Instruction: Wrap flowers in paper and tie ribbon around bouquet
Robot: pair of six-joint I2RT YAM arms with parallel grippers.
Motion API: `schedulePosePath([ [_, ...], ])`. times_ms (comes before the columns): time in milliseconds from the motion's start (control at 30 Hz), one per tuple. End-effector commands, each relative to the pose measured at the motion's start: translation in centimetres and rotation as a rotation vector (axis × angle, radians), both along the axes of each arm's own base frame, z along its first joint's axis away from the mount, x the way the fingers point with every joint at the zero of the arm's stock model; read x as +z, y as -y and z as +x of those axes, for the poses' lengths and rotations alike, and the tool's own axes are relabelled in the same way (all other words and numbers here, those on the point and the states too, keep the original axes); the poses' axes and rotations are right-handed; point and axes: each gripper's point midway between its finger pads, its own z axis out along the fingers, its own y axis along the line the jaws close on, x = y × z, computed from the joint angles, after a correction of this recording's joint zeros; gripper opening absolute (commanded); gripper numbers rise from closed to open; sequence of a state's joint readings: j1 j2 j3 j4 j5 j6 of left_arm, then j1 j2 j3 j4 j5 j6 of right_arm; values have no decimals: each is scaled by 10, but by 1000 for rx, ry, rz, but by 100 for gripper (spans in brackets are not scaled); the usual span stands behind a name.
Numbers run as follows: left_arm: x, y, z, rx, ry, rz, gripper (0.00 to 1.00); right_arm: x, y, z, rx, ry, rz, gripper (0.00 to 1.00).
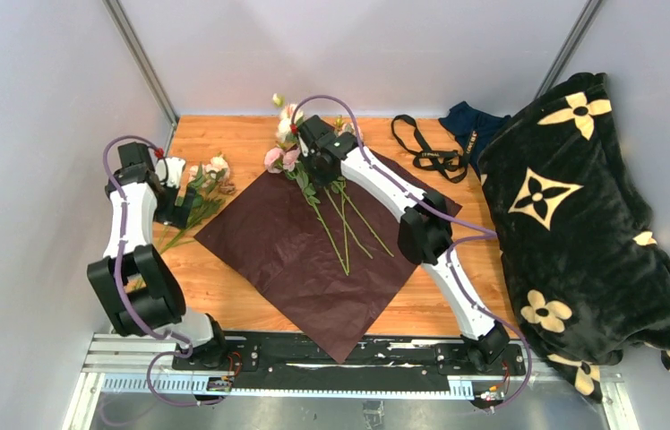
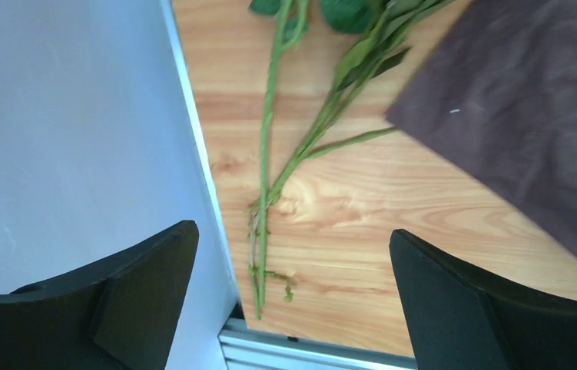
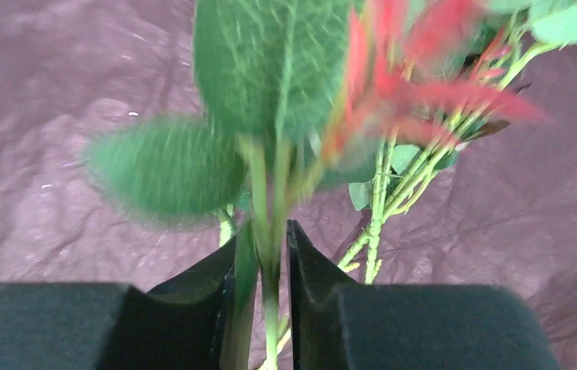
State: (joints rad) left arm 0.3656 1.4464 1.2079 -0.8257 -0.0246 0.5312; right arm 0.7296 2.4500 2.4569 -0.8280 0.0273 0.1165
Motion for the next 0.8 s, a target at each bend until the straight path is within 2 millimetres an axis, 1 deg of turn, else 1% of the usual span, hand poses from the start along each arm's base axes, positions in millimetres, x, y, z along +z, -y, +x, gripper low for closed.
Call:
schedulePosePath([
  [0, -26, -39, -7, 39, -80, 74, 100, 4, 25, 21, -81, 38, -37, 37],
  [33, -34, -43, -9, 44, -105, 75, 100, 1, 28, 22, -94, 34, -42, 45],
  [67, -42, -46, -9, 46, -125, 79, 100, 3, 34, 24, -110, 36, -50, 51],
  [100, -52, -49, -10, 49, -150, 81, 100, 5, 39, 24, -122, 39, -60, 67],
  [133, -57, -52, -10, 49, -162, 91, 100, 9, 44, 22, -127, 42, -67, 79],
  [167, -62, -55, -10, 48, -176, 102, 100, 11, 48, 19, -123, 41, -76, 84],
  [200, -67, -58, -11, 45, -190, 111, 100, 14, 52, 12, -115, 33, -83, 88],
  [233, -73, -59, -12, 32, -207, 116, 100, 21, 56, 5, -98, 29, -77, 89],
  [267, -78, -61, -12, 23, -220, 121, 100, 7, 61, -4, -77, -5, -100, 90],
  [300, -83, -63, -13, 16, -232, 125, 100, -2, 64, -16, -45, -48, -90, 91],
  [333, -88, -64, -14, 10, -243, 125, 100, -17, 73, -27, -35, -110, -81, 91],
  [400, -96, -65, -17, 13, -265, 120, 100, -39, 81, -40, -41, -219, -29, 91],
  [467, -103, -67, -19, 22, -282, 116, 100, -54, 88, -47, -64, -286, -25, 90],
  [533, -109, -68, -20, 33, -290, 114, 99, -64, 90, -56, -83, -317, -49, 85],
  [567, -111, -68, -21, 35, -296, 115, 99, -68, 88, -61, -77, -326, -50, 79],
  [600, -113, -69, -21, 39, -299, 116, 99, -73, 87, -65, -75, -334, -57, 70],
  [633, -115, -69, -22, 39, -304, 120, 99, -78, 88, -68, -75, -337, -70, 57],
  [667, -115, -71, -23, 45, -298, 125, 99, -83, 89, -71, -78, -338, -83, 45],
  [700, -117, -72, -24, 47, -300, 125, 99, -88, 93, -73, -87, -344, -96, 39],
  [767, -118, -70, -25, 46, -300, 114, 99, -94, 93, -80, -80, -363, -93, 37],
])
